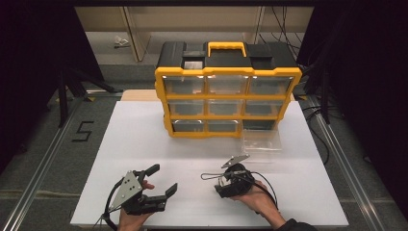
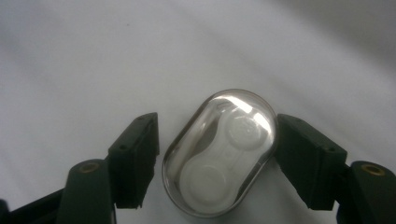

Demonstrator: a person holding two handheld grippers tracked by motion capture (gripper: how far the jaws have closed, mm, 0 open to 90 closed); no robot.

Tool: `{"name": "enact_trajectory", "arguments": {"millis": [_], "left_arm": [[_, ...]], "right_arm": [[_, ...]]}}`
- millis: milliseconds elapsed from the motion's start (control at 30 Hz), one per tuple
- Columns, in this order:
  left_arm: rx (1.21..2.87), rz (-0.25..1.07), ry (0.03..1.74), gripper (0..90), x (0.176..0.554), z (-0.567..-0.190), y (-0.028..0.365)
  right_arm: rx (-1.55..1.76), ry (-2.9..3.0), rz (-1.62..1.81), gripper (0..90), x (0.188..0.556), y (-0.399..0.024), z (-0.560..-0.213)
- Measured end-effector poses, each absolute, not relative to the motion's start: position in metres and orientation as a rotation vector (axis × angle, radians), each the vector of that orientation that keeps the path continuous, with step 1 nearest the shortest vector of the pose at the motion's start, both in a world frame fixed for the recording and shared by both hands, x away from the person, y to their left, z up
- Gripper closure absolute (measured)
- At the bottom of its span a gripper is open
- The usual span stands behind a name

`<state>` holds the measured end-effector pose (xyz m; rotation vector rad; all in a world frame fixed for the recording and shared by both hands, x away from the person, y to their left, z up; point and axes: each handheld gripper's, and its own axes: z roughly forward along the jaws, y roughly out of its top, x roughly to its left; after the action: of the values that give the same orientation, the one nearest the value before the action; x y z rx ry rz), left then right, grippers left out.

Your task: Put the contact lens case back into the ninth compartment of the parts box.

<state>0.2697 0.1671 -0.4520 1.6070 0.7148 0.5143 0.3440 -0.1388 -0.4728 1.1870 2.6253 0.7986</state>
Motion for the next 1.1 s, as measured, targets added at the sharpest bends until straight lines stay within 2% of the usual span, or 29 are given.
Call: {"name": "enact_trajectory", "arguments": {"millis": [333, 400, 1100], "left_arm": [[1.613, 0.509, 0.704, 15.8, 0.27, -0.452, 0.166], [1.611, 0.511, 0.704, 15.8, 0.269, -0.452, 0.166], [1.613, 0.503, 0.704, 15.8, 0.27, -0.452, 0.166]], "right_arm": [[1.131, 2.645, 0.762, 42.0, 0.339, -0.134, -0.473], [1.116, 2.657, 0.757, 49.3, 0.338, -0.134, -0.472], [1.047, 2.601, 0.829, 49.7, 0.336, -0.139, -0.459]]}}
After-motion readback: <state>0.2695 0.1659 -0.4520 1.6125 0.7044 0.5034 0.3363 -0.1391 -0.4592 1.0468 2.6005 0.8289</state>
